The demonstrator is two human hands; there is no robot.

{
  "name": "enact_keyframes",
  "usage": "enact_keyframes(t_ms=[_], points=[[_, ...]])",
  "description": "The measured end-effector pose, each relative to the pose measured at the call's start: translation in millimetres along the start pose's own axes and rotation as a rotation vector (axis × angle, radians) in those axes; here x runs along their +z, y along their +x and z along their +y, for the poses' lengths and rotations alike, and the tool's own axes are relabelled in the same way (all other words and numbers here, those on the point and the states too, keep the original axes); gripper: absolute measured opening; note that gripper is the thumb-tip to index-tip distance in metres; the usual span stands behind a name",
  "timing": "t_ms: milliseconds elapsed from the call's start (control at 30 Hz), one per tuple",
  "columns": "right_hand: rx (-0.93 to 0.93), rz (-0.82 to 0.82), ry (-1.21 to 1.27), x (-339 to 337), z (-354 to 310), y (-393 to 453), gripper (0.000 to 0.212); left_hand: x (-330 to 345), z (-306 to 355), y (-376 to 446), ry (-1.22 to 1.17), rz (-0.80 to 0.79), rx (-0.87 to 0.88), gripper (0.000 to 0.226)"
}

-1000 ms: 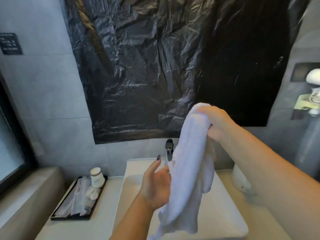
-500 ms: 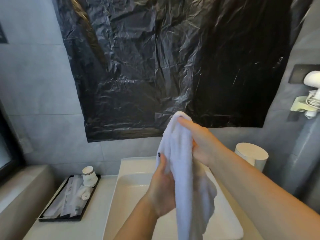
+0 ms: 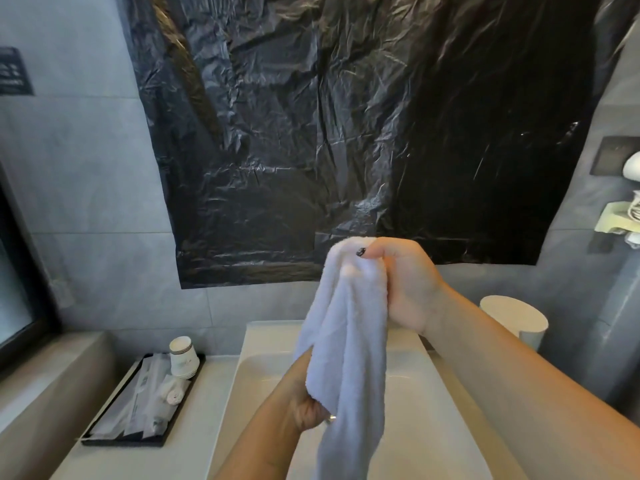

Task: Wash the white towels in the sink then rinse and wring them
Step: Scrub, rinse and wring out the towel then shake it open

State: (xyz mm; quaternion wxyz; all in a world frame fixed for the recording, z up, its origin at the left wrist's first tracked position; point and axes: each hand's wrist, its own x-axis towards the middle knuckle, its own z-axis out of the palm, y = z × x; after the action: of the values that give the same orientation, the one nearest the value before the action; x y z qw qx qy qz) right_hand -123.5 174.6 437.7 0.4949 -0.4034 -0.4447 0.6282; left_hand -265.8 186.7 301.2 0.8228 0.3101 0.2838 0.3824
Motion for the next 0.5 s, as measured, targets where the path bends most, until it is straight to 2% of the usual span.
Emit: enact_keyframes(t_ms=[33,133,233,300,367,433,500], points=[[-0.012,-0.011,-0.005,0,-1,1,0.019,4,3,-3,-0.005,0.001,0.0,0.024],[-0.105,-0.003,-0.095,-6,-4,-1,0.025,15,15,-12,-0.128,-0.048,0.054,0.059],[-0.236,0.007,-0.247,-14,-11,-4,0.028,10,21,-20,-0.091,-0.129,0.141,0.049],[-0.315,0.055,-0.483,-24,-16,-2,0.036,-2,18,-19,-0.082,-0.209,0.175,0.075],[-0.354,0.144,-0.752,-34,-21,-3,0.048,-8,20,-21,-0.083,-0.281,0.185,0.076],[-0.378,0.274,-0.952,-45,-25,0,0.052,-6,31,-24,0.062,-0.208,0.223,0.064],[-0.402,0.442,-1.015,-60,-30,2,0.039,-4,50,-24,0.214,-0.064,0.257,0.057]])
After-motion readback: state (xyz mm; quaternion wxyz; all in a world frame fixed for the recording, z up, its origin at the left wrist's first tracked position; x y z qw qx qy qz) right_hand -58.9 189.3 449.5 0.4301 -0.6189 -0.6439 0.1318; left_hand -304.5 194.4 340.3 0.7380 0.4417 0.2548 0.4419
